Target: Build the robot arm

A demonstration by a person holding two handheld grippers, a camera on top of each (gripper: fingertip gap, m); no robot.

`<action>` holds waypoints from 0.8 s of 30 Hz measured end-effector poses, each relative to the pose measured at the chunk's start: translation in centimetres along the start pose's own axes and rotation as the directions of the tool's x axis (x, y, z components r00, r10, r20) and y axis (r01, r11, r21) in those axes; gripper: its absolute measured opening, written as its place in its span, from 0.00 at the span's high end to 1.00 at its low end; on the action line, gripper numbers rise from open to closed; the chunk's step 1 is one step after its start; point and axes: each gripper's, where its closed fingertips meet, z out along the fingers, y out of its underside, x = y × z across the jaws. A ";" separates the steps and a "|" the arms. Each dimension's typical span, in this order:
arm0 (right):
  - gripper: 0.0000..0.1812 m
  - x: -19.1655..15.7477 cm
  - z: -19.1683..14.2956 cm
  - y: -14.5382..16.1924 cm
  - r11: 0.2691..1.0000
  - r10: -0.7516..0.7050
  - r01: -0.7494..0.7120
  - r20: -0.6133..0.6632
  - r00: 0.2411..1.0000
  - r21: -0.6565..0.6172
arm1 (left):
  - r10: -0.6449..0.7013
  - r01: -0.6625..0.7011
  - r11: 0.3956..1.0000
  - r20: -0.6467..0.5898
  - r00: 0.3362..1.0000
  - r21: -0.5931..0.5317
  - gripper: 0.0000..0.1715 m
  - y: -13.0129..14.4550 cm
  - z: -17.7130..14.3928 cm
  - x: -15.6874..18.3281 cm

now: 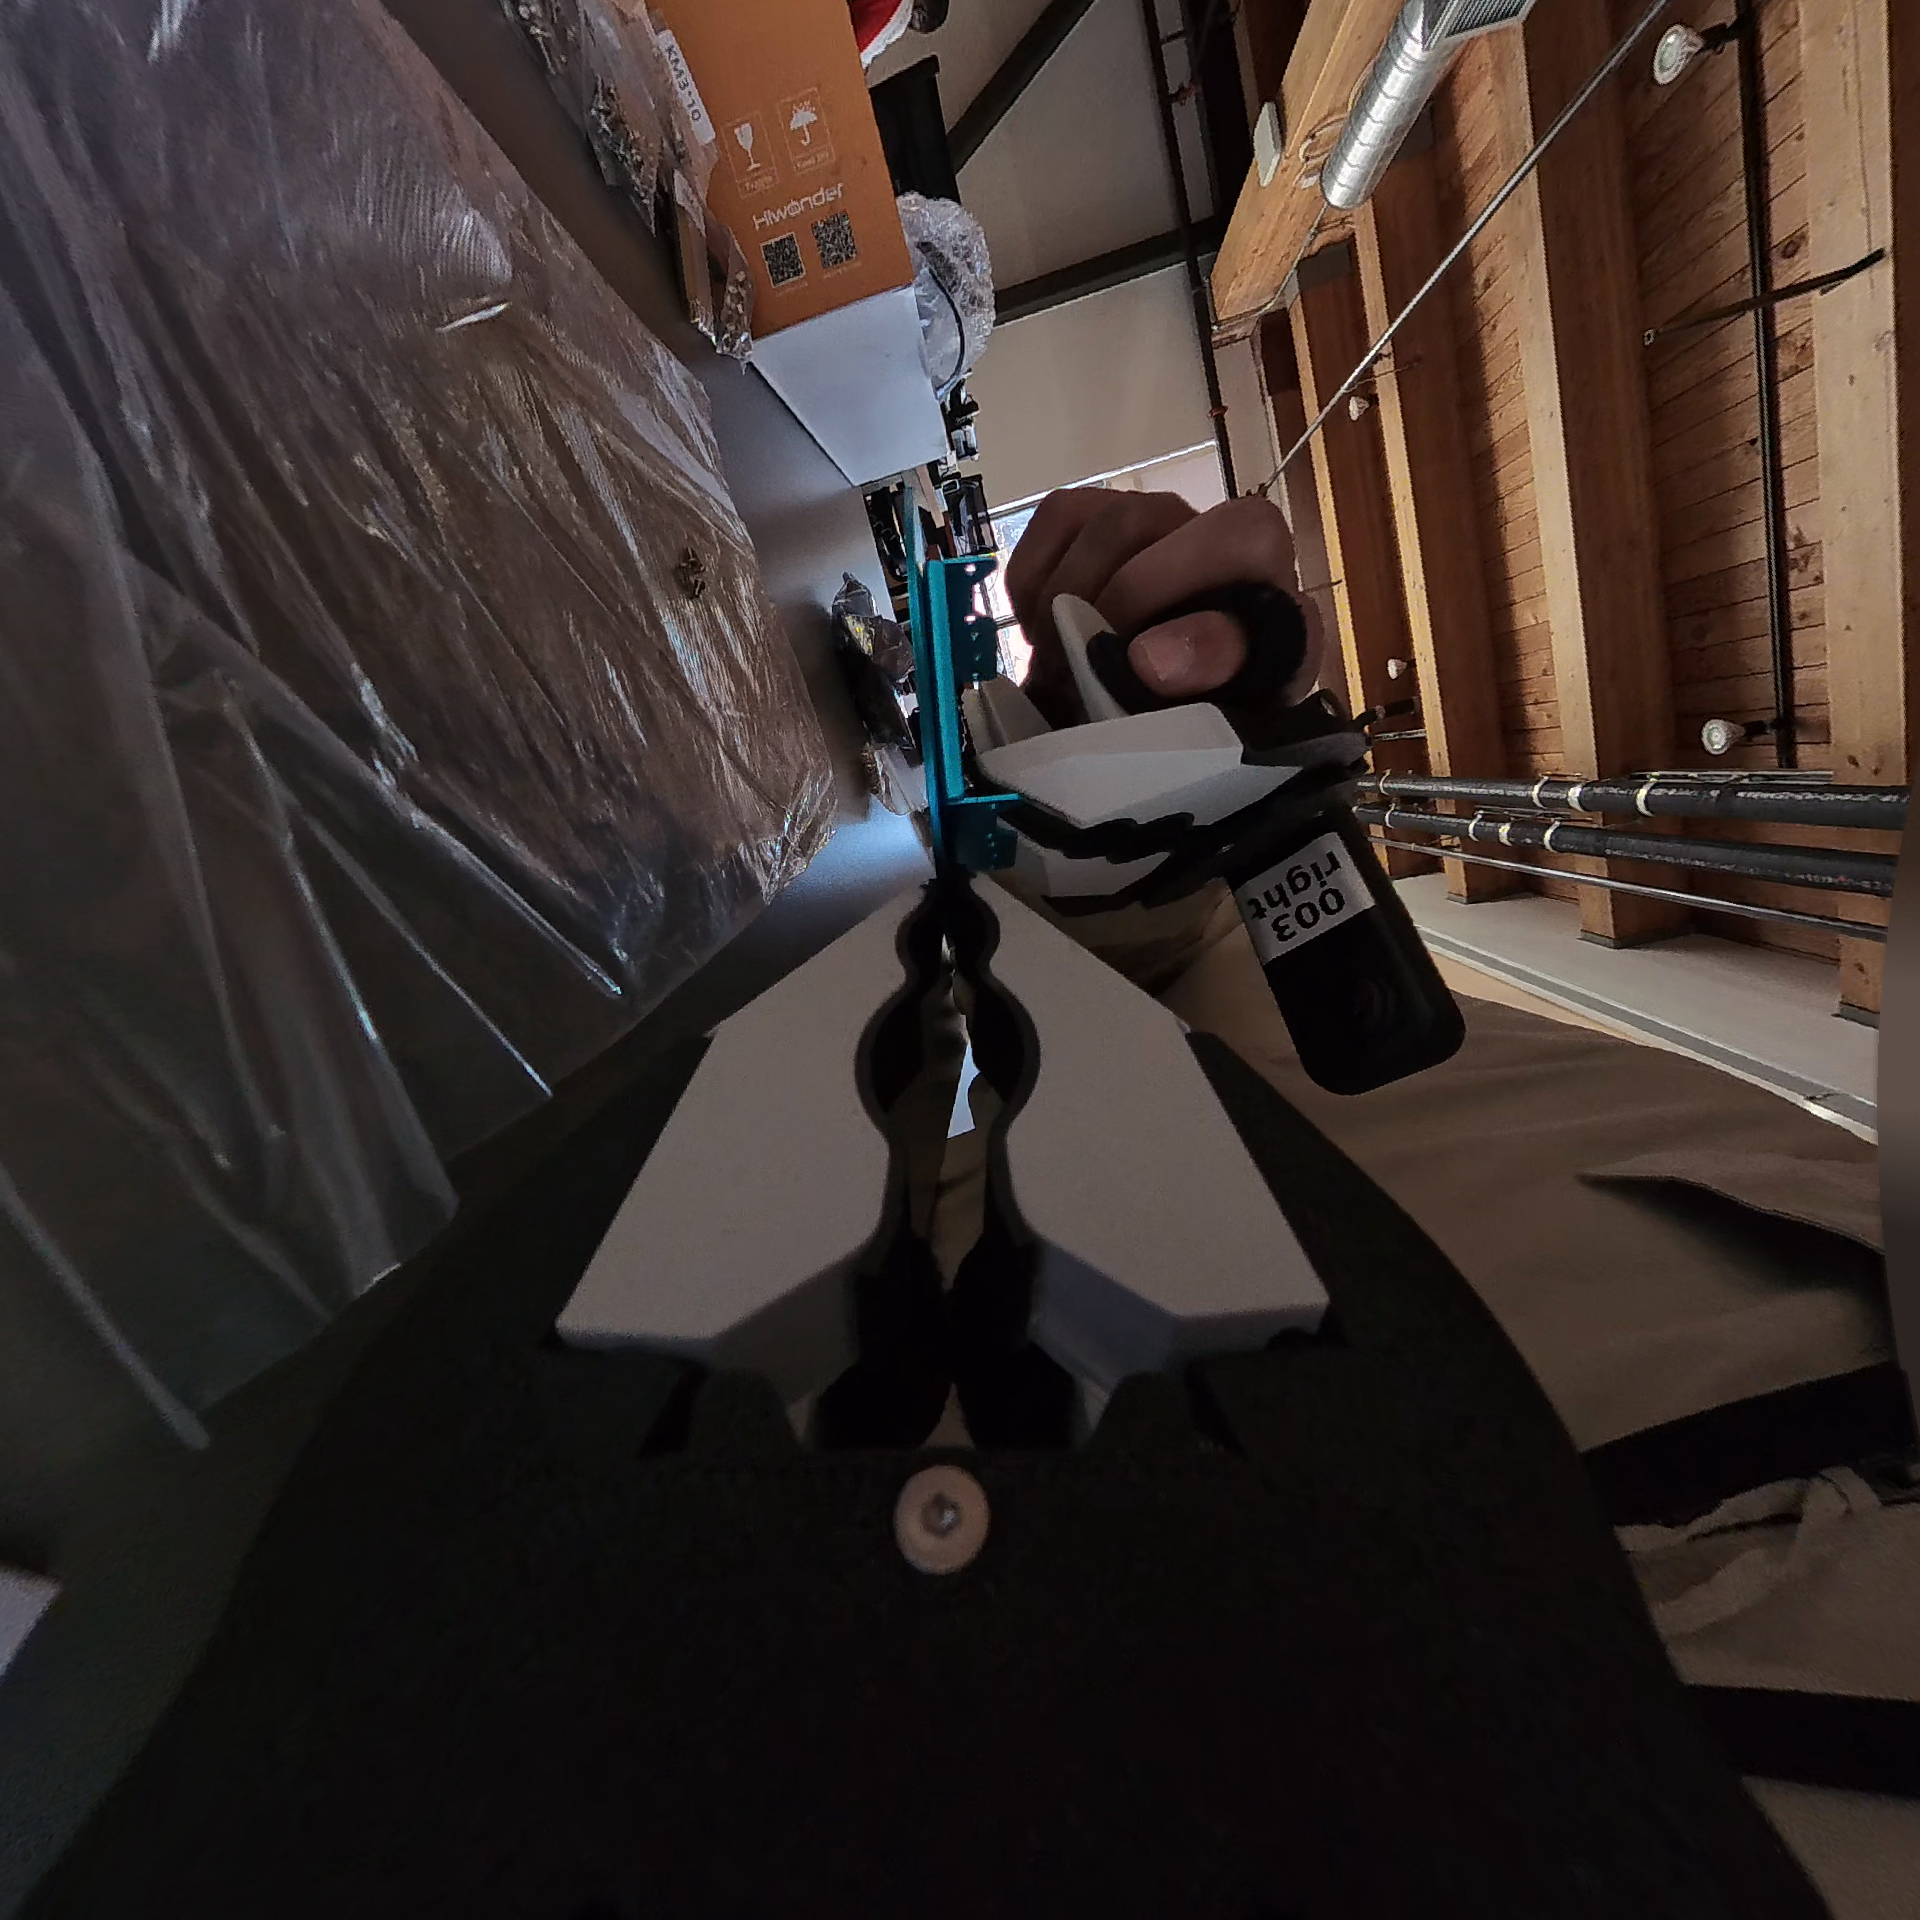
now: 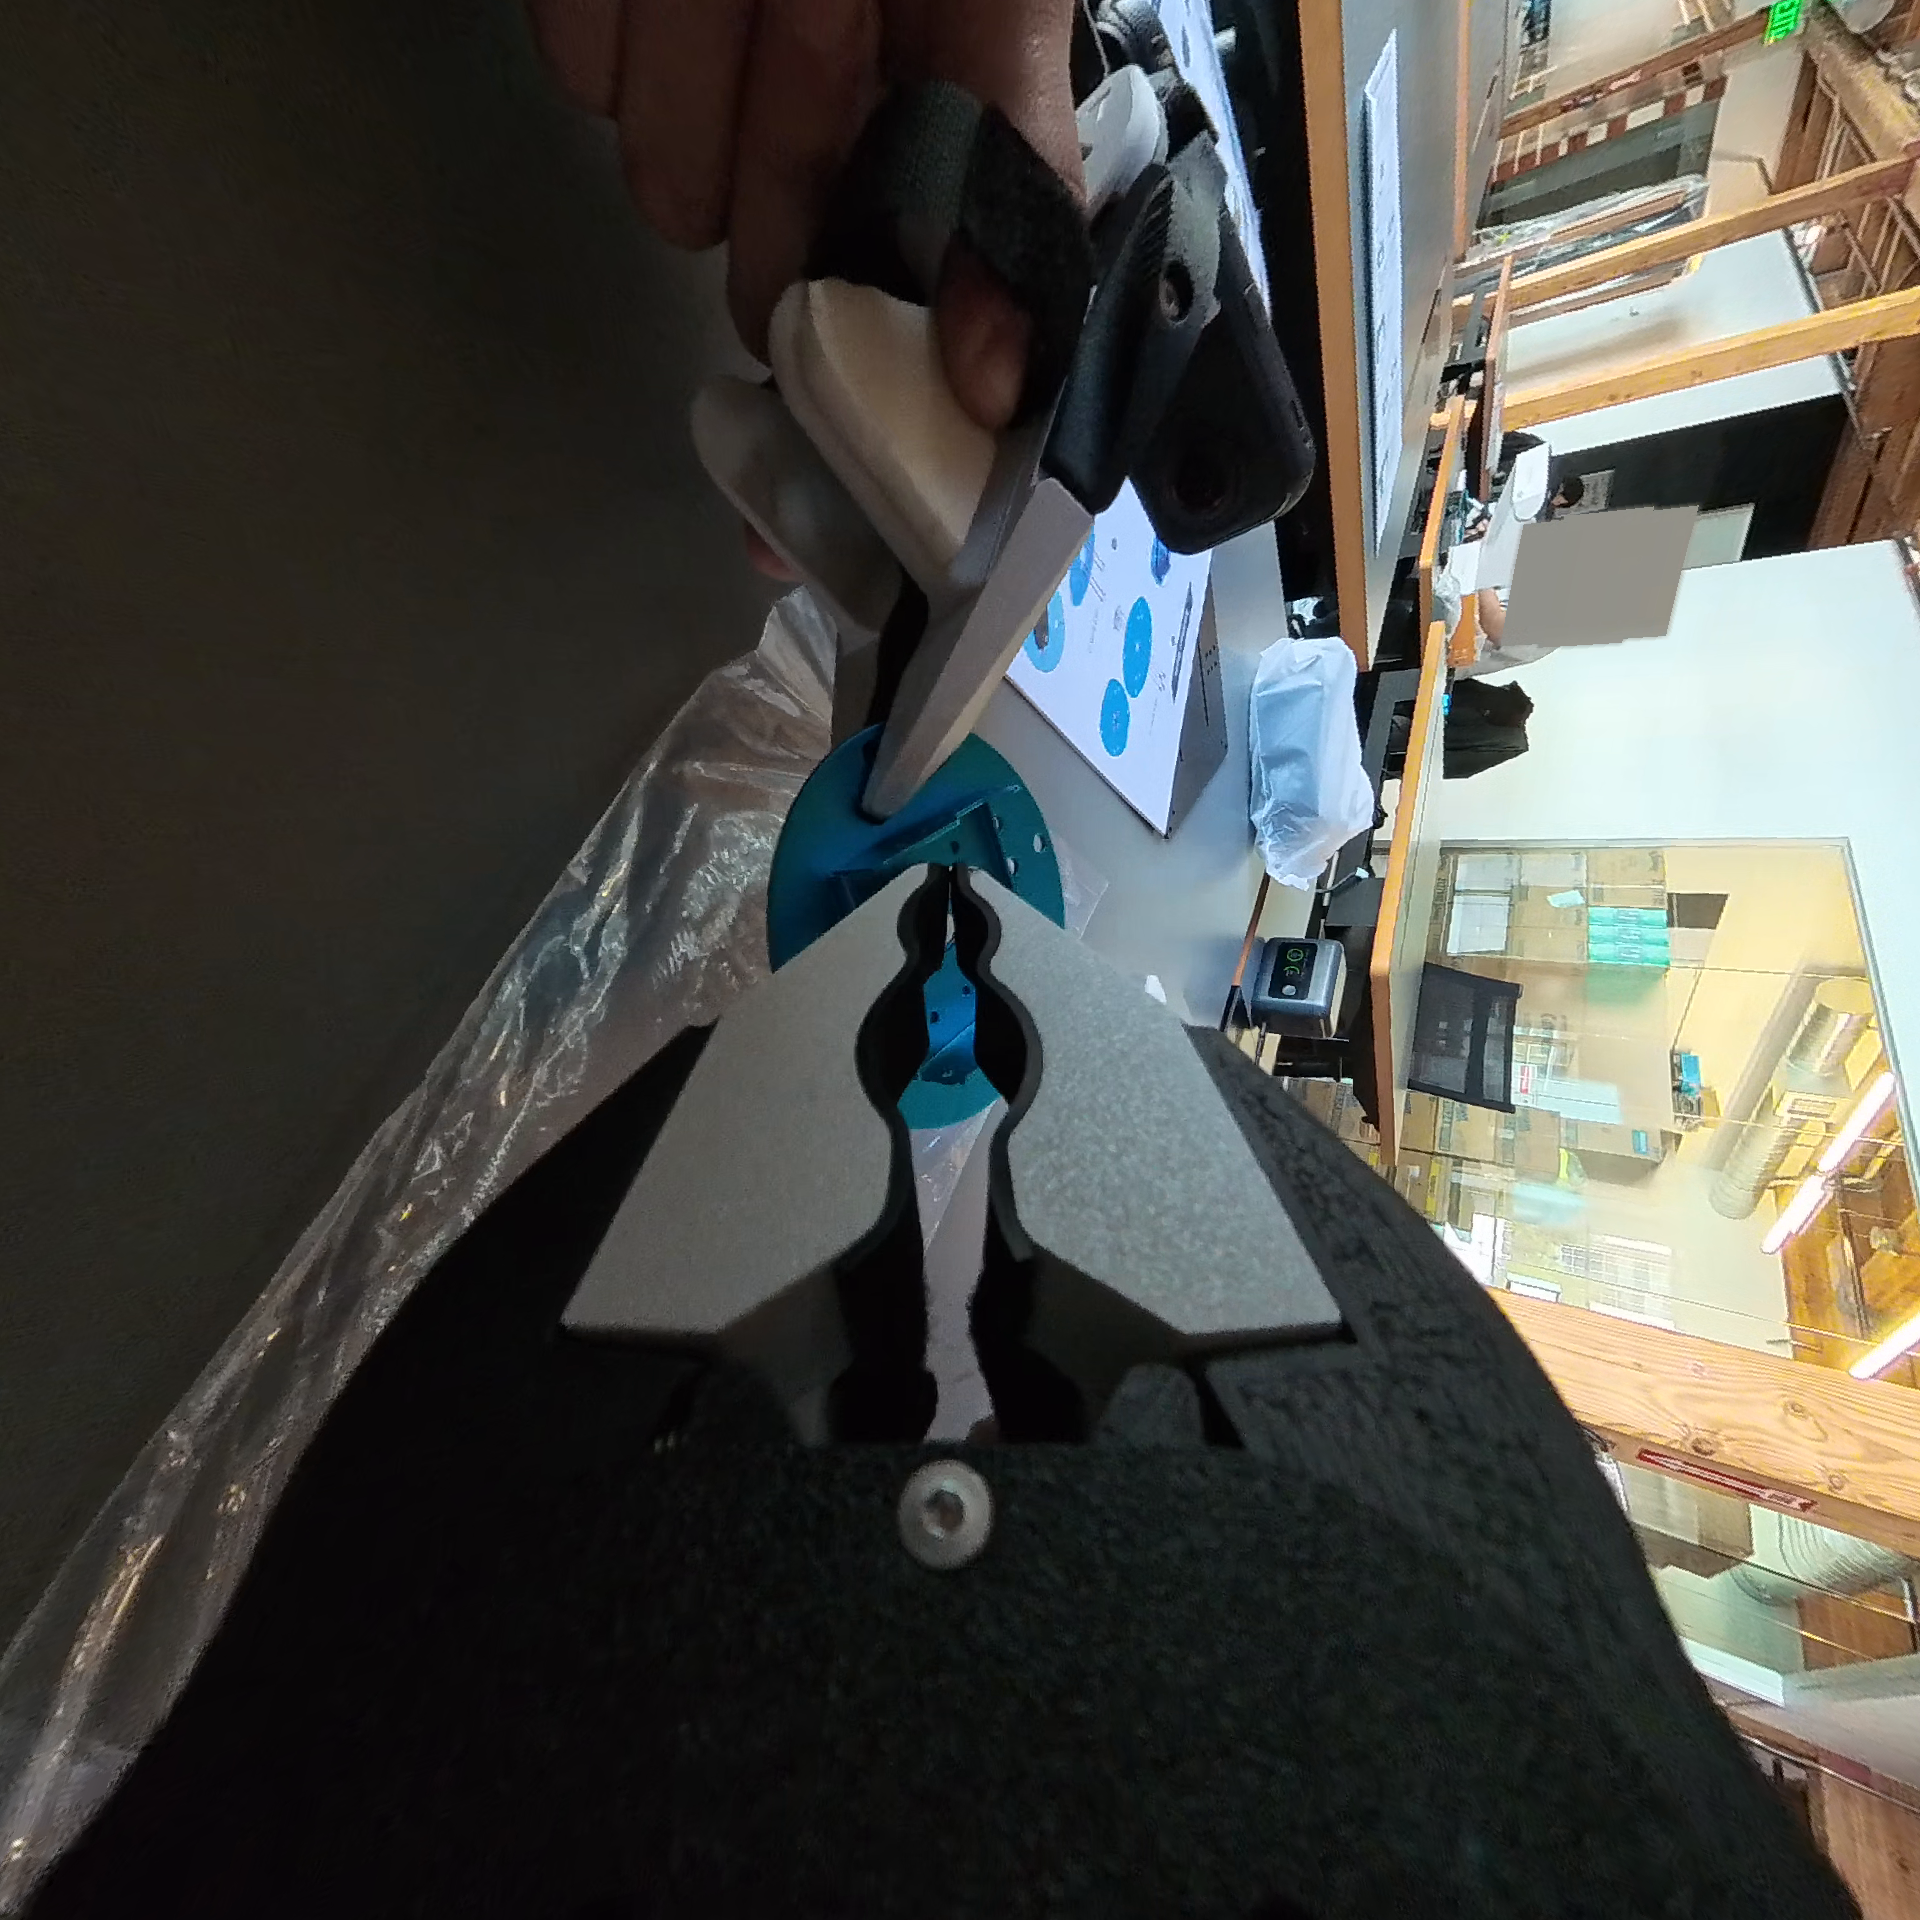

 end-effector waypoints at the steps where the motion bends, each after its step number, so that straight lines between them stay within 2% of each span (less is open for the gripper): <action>1: 1.00 0.0 0.0 0.0 1.000 -0.001 0.001 0.003 1.000 0.000 | 0.000 0.000 1.000 0.000 1.000 0.000 1.00 0.0 0.0 0.0; 24: 1.00 0.0 0.1 0.1 0.999 0.040 -0.040 0.049 0.998 0.007 | -0.003 0.003 1.000 -0.009 1.000 0.008 1.00 0.0 -0.1 0.0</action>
